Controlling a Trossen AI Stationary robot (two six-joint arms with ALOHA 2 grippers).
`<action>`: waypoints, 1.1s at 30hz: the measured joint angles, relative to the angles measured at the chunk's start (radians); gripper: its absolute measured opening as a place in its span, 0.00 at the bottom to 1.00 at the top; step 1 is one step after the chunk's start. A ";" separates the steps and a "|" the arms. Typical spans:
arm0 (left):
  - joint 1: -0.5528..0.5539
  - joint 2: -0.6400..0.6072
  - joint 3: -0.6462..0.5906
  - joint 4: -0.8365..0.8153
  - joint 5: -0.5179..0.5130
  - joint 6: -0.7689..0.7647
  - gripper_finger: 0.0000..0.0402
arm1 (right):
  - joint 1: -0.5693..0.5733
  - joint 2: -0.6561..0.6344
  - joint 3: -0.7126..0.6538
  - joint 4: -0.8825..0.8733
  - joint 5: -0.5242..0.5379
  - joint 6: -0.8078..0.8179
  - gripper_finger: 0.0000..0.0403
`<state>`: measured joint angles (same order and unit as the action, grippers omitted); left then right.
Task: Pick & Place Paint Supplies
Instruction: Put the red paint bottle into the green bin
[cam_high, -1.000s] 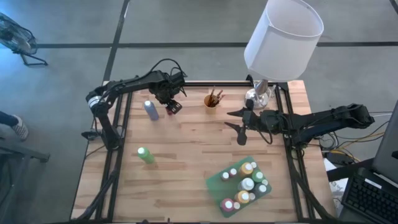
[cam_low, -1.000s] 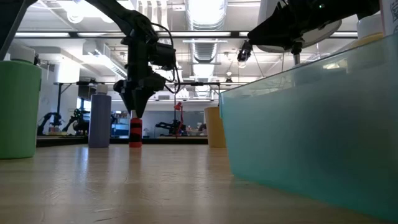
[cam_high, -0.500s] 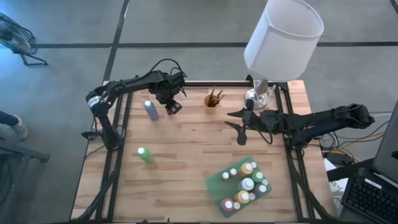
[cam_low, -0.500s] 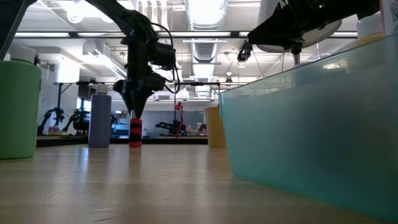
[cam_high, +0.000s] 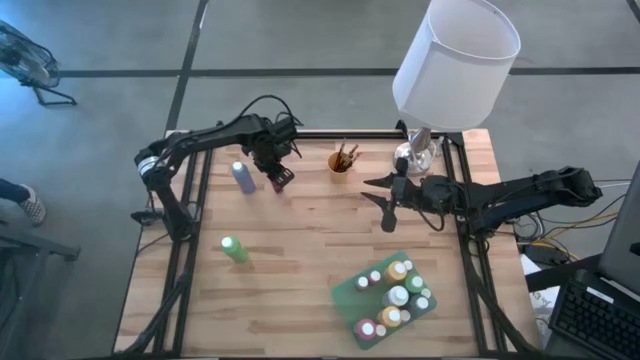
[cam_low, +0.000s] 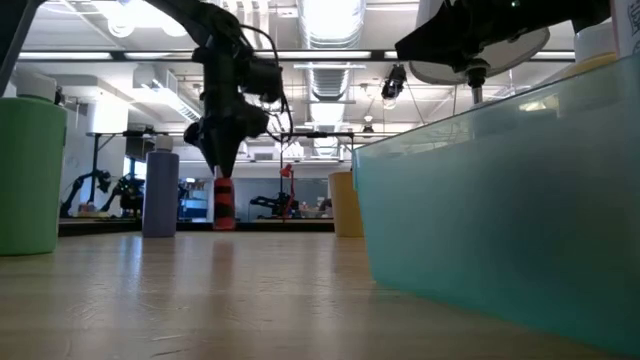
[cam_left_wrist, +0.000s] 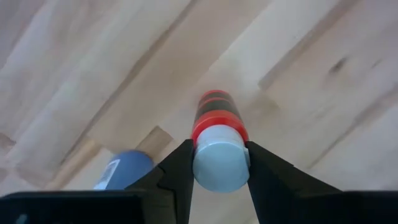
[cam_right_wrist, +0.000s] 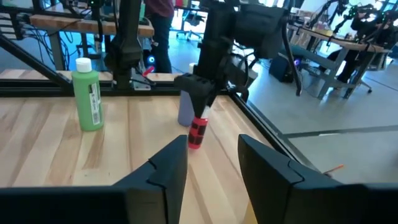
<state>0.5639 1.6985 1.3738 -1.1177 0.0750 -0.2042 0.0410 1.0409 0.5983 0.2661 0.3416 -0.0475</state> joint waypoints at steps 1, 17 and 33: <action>-0.006 -0.008 0.006 -0.006 0.000 -0.003 0.31 | 0.000 0.000 0.000 0.000 0.000 0.000 0.33; -0.259 -0.089 0.201 -0.082 0.047 -0.073 0.32 | 0.000 0.000 0.000 0.010 -0.137 0.034 0.36; -0.552 -0.086 0.362 -0.071 0.019 -0.198 0.32 | 0.014 0.080 0.000 0.152 -0.363 0.165 0.74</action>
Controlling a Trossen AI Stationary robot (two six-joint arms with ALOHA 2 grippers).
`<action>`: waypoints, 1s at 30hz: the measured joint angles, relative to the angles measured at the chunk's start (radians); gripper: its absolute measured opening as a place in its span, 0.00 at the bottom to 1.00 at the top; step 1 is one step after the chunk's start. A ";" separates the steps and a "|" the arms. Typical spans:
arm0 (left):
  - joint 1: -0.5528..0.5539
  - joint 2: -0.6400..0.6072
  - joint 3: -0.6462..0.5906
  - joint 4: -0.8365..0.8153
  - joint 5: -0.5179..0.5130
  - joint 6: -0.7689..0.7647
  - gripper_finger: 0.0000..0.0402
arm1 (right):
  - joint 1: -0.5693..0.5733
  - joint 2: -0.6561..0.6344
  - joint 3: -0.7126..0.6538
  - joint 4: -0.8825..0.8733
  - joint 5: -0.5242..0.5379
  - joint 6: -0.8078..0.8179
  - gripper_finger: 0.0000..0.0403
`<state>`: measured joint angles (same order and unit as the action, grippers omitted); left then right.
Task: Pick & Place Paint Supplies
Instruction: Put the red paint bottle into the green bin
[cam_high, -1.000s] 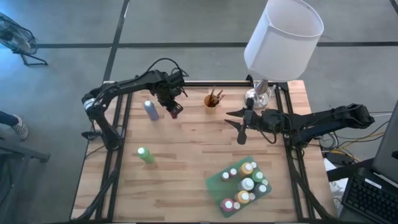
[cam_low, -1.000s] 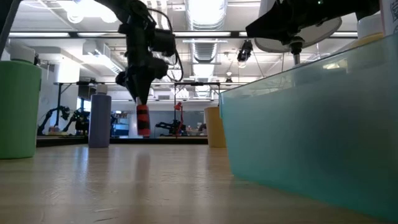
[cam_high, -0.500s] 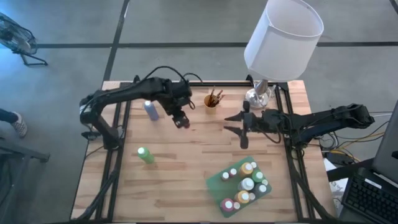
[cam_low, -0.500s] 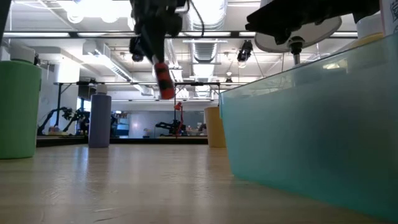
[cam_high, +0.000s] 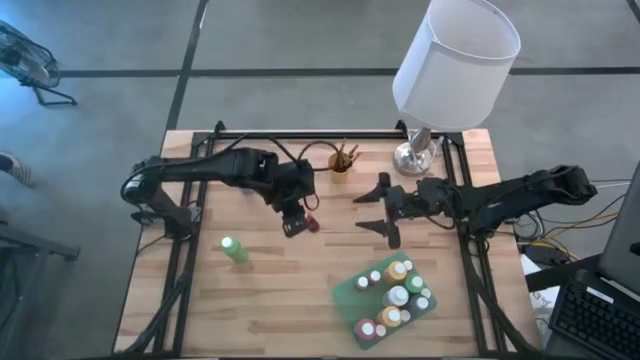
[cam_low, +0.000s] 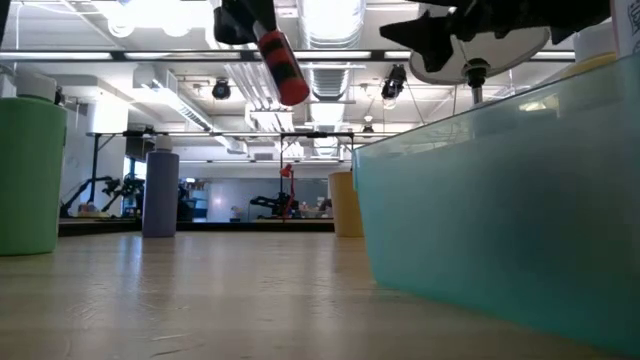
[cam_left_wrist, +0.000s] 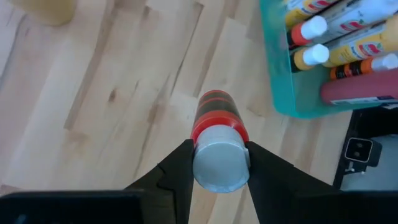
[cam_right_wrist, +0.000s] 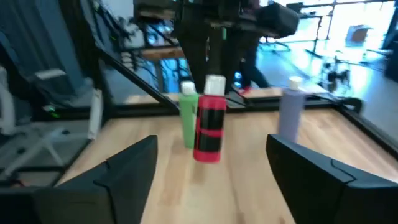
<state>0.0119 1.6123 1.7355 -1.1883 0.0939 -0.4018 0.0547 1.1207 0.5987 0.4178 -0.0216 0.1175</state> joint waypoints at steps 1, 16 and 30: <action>-0.007 0.000 0.000 0.001 -0.002 -0.002 0.32 | 0.000 0.018 0.005 0.016 -0.011 0.010 0.75; -0.105 0.091 0.059 0.001 -0.041 0.047 0.32 | 0.040 0.282 0.293 -0.232 -0.037 0.008 0.83; -0.113 0.232 0.287 -0.063 -0.115 0.206 0.32 | 0.071 0.309 0.277 -0.147 0.029 -0.010 0.74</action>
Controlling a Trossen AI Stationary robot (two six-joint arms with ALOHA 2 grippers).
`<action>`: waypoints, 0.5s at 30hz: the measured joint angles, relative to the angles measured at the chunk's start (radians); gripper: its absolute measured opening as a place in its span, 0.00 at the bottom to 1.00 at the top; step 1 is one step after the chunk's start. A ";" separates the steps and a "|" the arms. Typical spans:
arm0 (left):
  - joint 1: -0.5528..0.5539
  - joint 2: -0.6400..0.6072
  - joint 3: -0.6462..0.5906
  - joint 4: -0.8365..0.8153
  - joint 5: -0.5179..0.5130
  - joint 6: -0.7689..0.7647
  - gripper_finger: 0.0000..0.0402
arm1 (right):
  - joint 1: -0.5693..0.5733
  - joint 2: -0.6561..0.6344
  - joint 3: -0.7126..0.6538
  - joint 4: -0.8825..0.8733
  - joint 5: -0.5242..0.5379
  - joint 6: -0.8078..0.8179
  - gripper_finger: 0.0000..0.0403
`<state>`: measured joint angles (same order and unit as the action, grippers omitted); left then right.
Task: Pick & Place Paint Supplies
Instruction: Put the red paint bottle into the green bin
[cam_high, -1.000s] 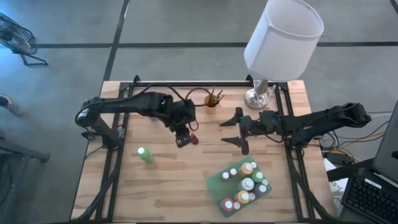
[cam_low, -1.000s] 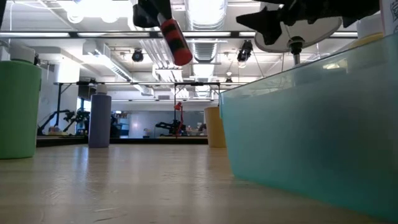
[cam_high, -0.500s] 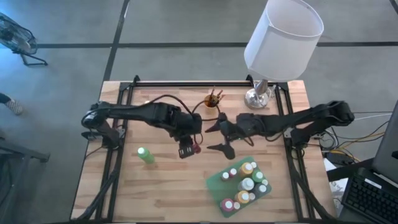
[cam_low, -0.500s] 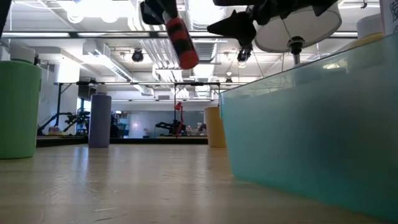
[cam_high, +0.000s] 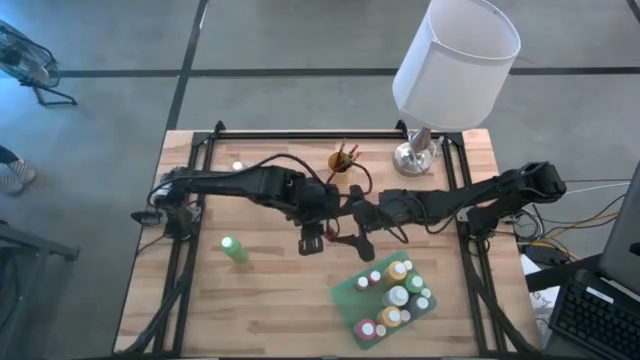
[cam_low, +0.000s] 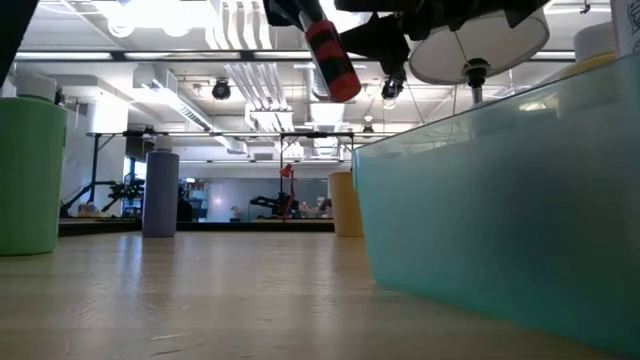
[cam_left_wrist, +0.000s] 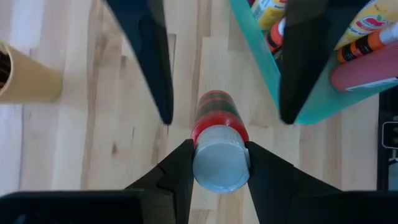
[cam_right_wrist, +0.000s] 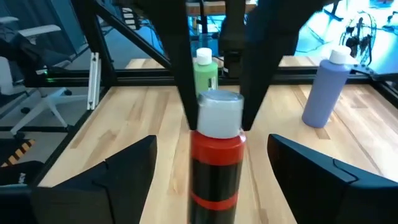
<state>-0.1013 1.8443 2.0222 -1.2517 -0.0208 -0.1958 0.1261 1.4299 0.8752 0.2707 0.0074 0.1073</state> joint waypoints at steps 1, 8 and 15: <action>0.000 0.010 0.015 -0.007 0.000 0.010 0.32 | 0.000 0.001 0.000 -0.004 0.000 0.002 0.73; 0.002 0.059 0.089 -0.032 -0.016 0.049 0.32 | 0.000 0.001 -0.002 -0.011 0.002 0.003 0.71; 0.002 0.078 0.158 -0.035 -0.016 0.075 0.32 | 0.000 0.001 -0.003 -0.010 0.042 0.001 0.72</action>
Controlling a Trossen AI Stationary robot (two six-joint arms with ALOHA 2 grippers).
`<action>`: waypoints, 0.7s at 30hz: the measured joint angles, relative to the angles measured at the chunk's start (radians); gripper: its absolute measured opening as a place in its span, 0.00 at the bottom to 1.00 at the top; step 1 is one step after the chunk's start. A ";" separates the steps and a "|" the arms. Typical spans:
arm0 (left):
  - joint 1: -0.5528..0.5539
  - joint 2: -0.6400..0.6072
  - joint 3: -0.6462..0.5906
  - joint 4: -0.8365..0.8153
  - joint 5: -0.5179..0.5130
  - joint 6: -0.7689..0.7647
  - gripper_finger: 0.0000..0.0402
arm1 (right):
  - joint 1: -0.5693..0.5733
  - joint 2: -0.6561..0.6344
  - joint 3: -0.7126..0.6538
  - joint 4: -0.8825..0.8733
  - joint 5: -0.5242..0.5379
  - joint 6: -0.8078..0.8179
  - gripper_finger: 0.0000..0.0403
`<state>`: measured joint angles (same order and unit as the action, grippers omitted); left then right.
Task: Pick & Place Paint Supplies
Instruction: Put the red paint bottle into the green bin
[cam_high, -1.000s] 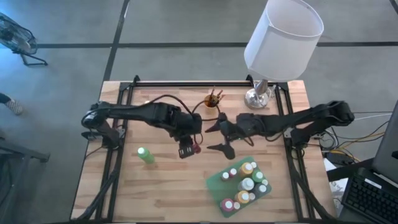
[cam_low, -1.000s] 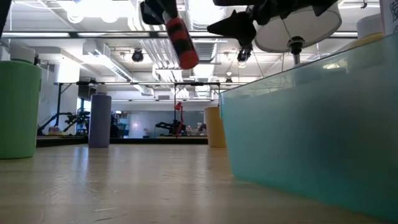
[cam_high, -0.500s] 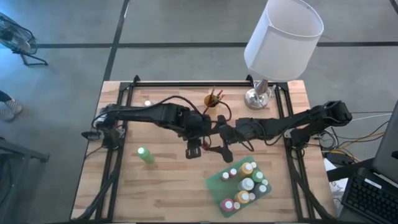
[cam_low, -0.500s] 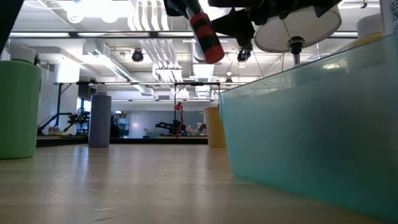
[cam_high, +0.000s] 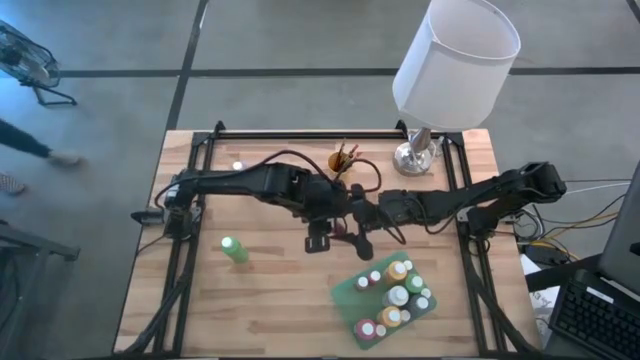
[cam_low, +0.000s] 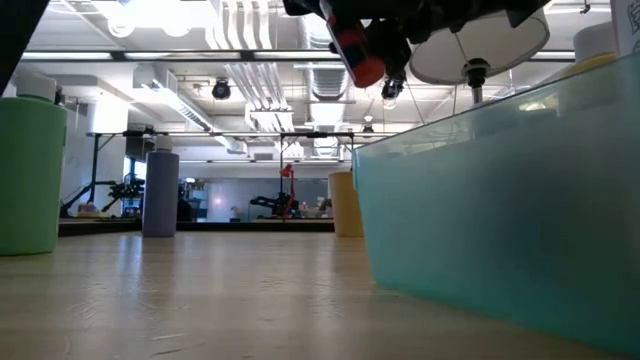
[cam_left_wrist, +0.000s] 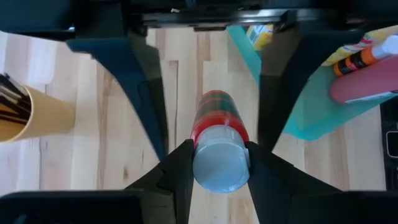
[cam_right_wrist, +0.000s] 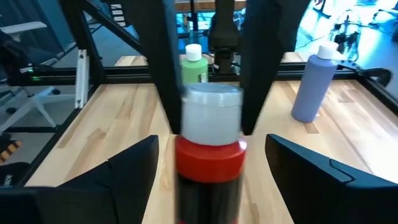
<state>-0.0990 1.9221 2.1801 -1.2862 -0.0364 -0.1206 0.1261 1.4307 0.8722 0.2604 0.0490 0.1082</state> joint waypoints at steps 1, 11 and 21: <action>0.000 0.000 0.002 0.001 0.000 0.008 0.32 | 0.000 0.000 0.000 0.001 0.009 -0.001 0.73; 0.000 -0.005 0.000 0.020 -0.005 0.053 0.32 | -0.003 0.000 -0.001 0.009 0.034 -0.003 0.68; 0.001 -0.005 0.000 0.042 -0.011 0.079 0.32 | -0.002 0.000 -0.001 0.010 0.031 -0.010 0.45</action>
<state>-0.0981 1.9171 2.1799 -1.2439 -0.0471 -0.0414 0.1242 1.4307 0.8711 0.2707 0.0799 0.0986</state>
